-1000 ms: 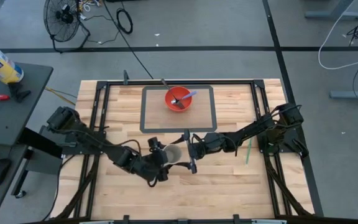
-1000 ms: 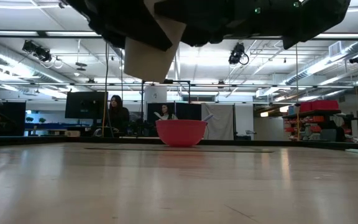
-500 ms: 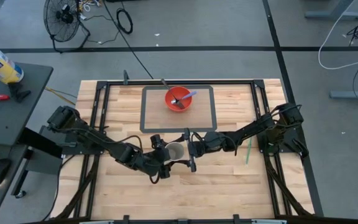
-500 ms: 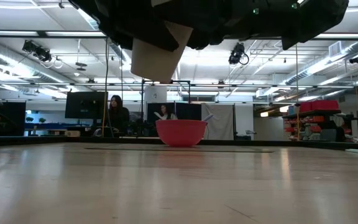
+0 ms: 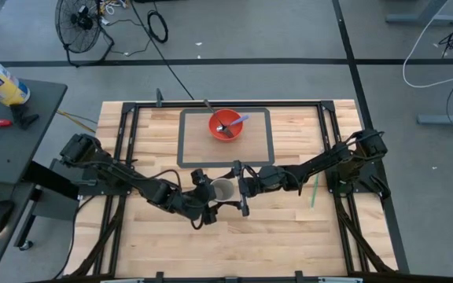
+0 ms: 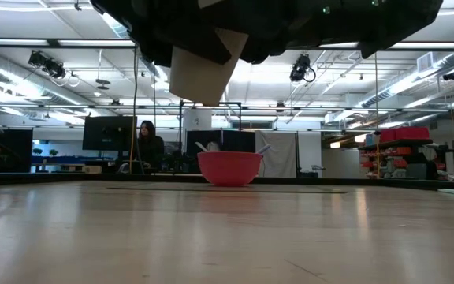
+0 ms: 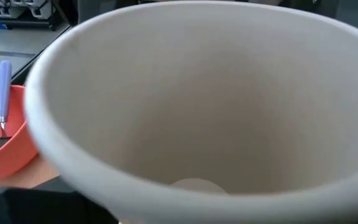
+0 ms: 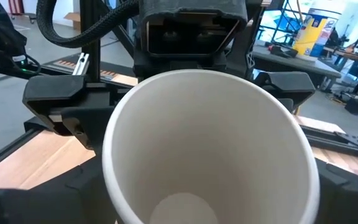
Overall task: Pick & Place Utensil
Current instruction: Put the gray cup on the transparent mat to the top right of the orange bowl
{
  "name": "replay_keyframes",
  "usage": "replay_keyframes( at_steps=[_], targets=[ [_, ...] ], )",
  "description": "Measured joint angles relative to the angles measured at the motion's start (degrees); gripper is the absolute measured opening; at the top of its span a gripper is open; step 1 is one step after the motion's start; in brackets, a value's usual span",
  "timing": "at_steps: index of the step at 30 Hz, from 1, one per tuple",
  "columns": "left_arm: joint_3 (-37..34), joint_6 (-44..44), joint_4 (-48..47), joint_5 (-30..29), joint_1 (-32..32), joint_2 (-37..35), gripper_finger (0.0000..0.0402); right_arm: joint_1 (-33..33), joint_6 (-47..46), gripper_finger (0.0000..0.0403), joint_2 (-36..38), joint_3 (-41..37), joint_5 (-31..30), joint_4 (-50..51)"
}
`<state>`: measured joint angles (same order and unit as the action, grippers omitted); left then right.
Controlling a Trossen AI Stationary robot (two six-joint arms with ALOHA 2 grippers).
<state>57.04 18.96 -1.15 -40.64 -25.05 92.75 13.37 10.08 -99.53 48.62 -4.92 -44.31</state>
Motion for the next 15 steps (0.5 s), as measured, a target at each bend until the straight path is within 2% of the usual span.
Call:
replay_keyframes(
  at_steps=[15],
  targets=[
    [-0.02, 1.63, -0.1, 2.8, 0.25, 0.02, 0.0335, -0.28, -1.69, 0.0338, 0.11, 0.07, 0.03, 1.54]
  ],
)
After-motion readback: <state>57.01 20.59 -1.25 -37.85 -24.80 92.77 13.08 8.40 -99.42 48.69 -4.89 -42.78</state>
